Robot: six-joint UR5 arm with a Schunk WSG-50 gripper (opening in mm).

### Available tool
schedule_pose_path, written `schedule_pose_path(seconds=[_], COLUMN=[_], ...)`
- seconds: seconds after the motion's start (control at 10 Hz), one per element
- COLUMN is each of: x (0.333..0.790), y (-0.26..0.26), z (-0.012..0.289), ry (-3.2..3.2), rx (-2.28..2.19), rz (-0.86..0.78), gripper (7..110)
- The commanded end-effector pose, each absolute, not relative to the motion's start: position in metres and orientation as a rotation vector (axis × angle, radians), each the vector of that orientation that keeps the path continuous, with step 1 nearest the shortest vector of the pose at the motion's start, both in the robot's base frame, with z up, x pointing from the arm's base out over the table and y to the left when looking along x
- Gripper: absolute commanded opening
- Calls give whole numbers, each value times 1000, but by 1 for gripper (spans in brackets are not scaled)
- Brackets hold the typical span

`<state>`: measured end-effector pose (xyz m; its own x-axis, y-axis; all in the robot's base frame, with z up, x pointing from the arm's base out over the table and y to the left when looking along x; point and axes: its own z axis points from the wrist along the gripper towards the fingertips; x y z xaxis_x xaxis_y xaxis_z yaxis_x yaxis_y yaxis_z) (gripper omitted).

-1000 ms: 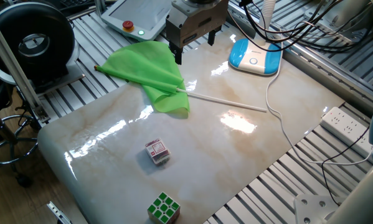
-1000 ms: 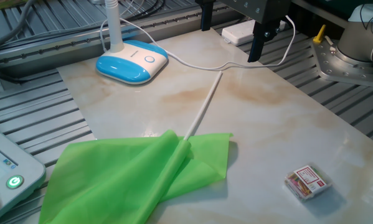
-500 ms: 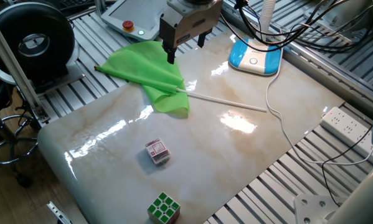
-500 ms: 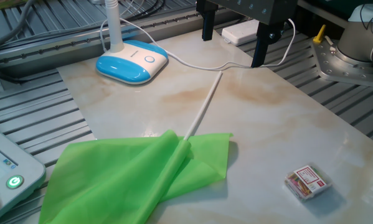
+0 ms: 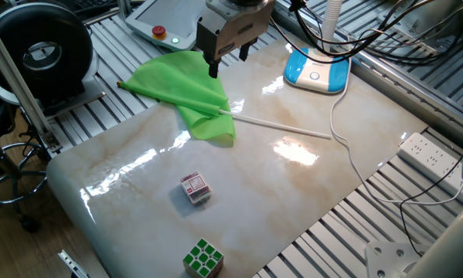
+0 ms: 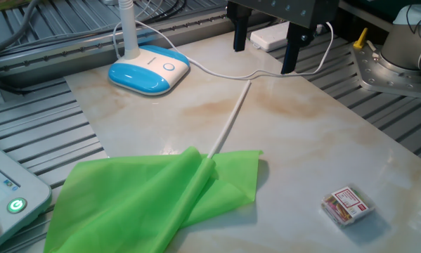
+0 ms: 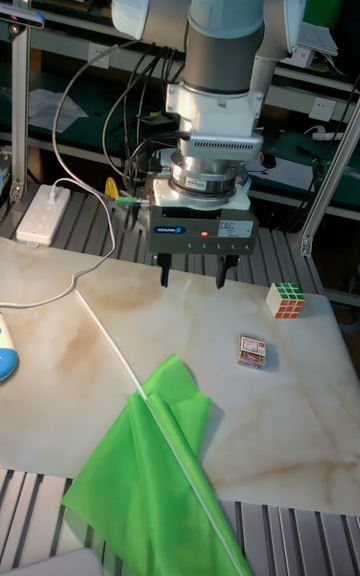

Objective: Wave the flag

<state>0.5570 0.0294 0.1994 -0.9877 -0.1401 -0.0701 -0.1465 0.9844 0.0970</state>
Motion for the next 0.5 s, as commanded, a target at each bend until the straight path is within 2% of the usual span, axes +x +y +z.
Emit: schedule_pose_path(seconds=[0.0,0.4], x=[552,544], y=[32,26], z=[198,191], ry=[3039,2988], rx=[-433,-698], rz=[181,139], gripper=[7,7])
